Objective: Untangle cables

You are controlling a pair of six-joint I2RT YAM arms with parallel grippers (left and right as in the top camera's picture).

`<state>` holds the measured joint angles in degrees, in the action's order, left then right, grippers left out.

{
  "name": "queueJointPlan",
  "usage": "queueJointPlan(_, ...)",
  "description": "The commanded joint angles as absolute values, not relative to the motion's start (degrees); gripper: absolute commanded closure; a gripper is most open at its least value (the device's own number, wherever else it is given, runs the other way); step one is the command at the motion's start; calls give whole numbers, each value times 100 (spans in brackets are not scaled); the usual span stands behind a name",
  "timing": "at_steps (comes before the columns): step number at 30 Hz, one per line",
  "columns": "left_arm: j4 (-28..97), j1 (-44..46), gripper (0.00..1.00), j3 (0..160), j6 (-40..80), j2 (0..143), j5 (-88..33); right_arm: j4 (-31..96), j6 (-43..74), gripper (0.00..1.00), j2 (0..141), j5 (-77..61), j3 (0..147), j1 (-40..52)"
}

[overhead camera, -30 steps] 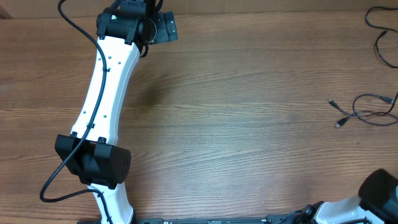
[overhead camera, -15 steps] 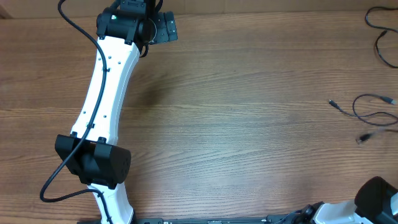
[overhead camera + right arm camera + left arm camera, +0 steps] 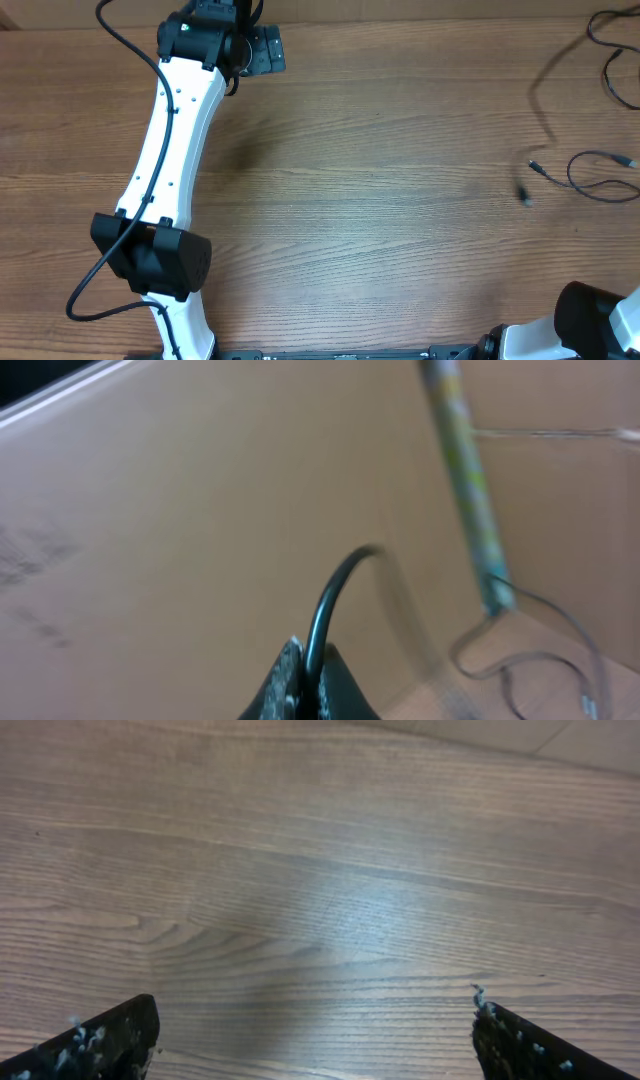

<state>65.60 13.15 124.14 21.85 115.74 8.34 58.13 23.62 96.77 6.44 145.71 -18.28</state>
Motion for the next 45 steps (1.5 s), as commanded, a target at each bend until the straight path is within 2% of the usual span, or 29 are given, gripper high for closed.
queueJointPlan(1, 6587, 1315, 0, 12453, 2078, 11775, 843, 6171, 2405, 96, 10079, 1247, 14538, -1859)
queueJointPlan(4, 6547, 1315, 0, 12455, 2078, 11773, 829, 6687, 2405, 96, 10514, 1116, 14538, -1865)
queueJointPlan(9, 6403, 1317, 0, 12455, 2102, 11773, 725, 7223, 2558, 96, 11319, -36, 14538, -1745)
queueJointPlan(18, 6423, 1315, 0, 12455, 2099, 11775, 593, 8510, 4838, 96, 12562, -408, 14534, -1205)
queueJointPlan(22, 6425, 1317, 0, 12455, 2117, 11775, 591, 8506, 4840, 96, 12929, -604, 14534, -696)
queueJointPlan(29, 6429, 1317, 0, 12455, 2123, 11775, 591, 8464, 4895, 96, 13268, -180, 14435, 274)
queueJointPlan(34, 6425, 1315, 0, 12455, 2128, 11775, 593, 8390, 5524, 96, 13288, 421, 13714, 895)
queueJointPlan(38, 6427, 1317, 0, 12455, 2123, 11775, 591, 7944, 5542, 96, 13288, 816, 12908, 1264)
queueJointPlan(39, 6429, 1317, 0, 12455, 2123, 11775, 591, 7822, 5505, 65, 13288, 930, 12739, 1308)
queueJointPlan(40, 6436, 1317, 0, 12455, 2123, 11775, 591, 7714, 5485, 0, 13288, 1074, 12615, 1326)
queueJointPlan(45, 6466, 1315, 1, 12455, 2117, 11775, 593, 7456, 4746, 0, 13266, 1680, 12667, 1094)
